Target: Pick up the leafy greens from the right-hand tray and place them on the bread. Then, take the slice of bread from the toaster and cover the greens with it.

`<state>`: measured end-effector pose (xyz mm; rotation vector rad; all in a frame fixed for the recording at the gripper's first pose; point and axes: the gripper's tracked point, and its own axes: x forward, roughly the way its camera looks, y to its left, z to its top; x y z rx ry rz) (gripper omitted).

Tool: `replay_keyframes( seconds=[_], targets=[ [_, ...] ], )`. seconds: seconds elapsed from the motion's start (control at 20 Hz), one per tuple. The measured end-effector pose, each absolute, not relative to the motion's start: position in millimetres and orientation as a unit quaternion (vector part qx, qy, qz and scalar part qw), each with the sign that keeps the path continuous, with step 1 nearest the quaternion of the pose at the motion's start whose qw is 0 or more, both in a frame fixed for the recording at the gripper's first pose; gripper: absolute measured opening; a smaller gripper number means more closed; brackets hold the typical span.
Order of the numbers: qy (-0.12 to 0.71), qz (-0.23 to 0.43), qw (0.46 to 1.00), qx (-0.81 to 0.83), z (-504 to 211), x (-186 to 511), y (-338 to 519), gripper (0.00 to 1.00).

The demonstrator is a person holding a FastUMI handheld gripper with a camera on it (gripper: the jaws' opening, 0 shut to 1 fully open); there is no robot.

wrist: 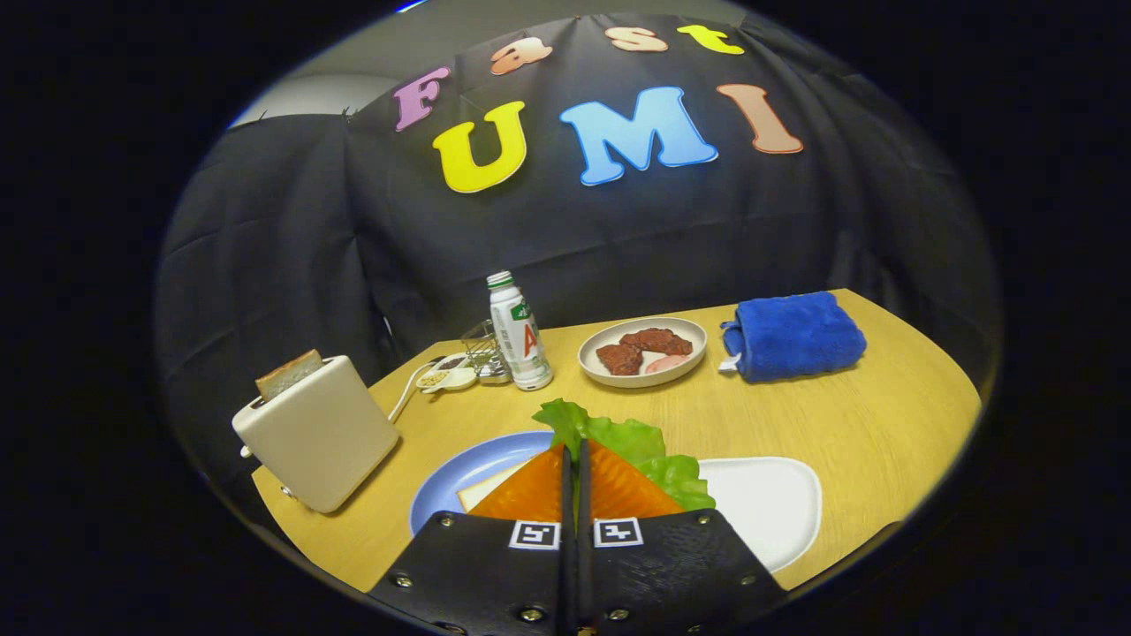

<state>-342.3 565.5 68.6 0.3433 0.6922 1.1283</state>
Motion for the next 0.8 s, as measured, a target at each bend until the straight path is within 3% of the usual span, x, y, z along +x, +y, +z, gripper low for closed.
replay_keyframes(
  seconds=[0.35, 0.55, 0.8],
  targets=[
    [0.303, 0.538, 0.776, 0.128, 72, -372, 598, 0.00],
    [0.303, 0.536, 0.777, 0.133, 73, -376, 602, 0.17],
    [0.293, 0.532, 0.780, 0.151, 87, -377, 603, 0.17]
  ],
)
